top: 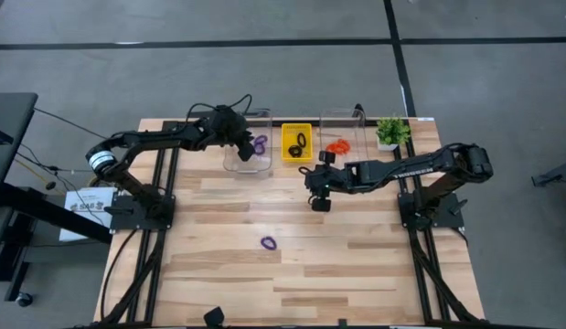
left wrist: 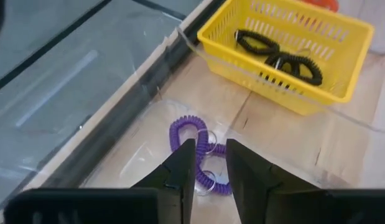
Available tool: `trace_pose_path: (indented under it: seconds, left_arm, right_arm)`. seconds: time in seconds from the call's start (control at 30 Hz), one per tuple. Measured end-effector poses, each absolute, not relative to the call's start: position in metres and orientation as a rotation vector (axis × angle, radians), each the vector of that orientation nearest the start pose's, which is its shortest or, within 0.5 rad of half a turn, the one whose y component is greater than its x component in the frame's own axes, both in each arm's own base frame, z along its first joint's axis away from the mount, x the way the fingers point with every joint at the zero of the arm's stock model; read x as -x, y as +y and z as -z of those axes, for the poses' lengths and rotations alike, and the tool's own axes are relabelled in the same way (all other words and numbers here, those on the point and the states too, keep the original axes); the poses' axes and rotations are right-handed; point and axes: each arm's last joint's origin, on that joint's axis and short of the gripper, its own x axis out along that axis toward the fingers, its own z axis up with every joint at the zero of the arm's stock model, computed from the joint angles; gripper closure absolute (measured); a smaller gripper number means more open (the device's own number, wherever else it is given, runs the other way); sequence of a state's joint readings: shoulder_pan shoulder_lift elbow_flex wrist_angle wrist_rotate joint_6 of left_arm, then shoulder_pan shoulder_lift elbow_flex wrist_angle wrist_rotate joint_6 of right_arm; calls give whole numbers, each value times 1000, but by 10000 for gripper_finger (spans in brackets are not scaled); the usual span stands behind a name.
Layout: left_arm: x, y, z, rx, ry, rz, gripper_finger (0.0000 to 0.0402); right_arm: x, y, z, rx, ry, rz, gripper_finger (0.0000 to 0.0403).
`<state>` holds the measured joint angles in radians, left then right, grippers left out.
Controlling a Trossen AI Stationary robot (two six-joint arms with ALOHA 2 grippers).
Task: Sort spring keychains
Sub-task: Put the purple spring keychain into the left transparent bin
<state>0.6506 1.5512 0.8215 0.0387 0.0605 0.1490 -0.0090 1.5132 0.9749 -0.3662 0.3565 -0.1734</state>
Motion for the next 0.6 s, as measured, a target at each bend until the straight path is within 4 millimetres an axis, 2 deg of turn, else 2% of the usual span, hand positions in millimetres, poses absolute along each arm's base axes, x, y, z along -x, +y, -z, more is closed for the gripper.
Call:
trace_pose_path:
  seconds: [0.17,0.3,0.47,0.6]
  left_arm:
    - [-247,182,-200,116,657,-520,315]
    - [-249,171,-208,104,643,-491,315]
    - [-259,145,-214,76,648,-402,315]
    - [-271,120,-215,44,643,-314,315]
  right_arm:
    - [-312,-13,-206,326,945,257,274]
    - [-322,-13,-192,370,959,231,274]
    - [-334,-8,-176,421,940,180,274]
    - [-341,2,-174,435,896,152,274]
